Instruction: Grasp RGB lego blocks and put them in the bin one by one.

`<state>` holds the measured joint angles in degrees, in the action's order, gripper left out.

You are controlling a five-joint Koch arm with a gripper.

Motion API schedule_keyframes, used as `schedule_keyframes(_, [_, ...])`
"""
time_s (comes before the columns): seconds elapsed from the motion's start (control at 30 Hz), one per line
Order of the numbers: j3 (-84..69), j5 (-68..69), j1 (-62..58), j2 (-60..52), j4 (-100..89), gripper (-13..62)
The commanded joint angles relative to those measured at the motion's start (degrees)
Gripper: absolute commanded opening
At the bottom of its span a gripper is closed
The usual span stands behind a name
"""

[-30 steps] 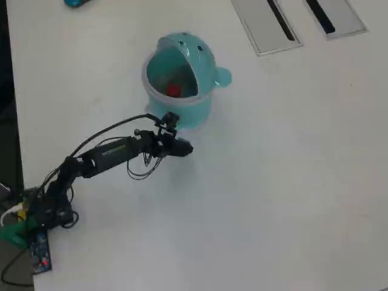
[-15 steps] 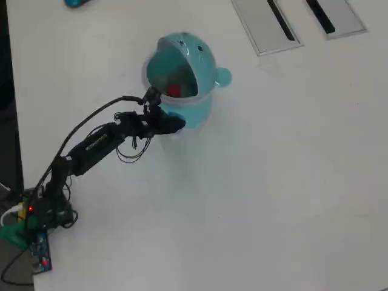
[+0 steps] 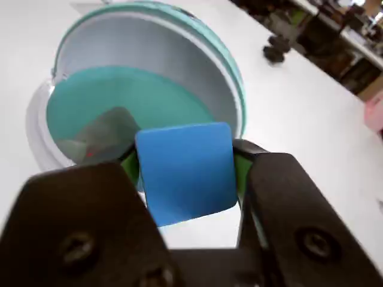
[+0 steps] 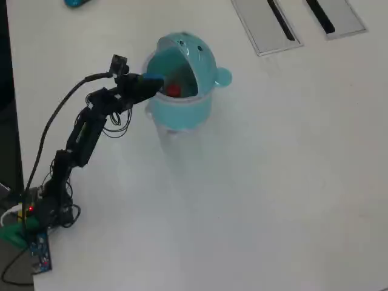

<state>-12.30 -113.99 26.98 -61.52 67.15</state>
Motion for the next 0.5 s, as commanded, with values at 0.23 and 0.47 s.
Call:
schedule_keyframes(0.23, [6.5,1.7,4.0,5.5,-8.3,12.4])
schedule_keyframes(0.47, [9.9,3.0,4.9,11.2,-16.0,12.5])
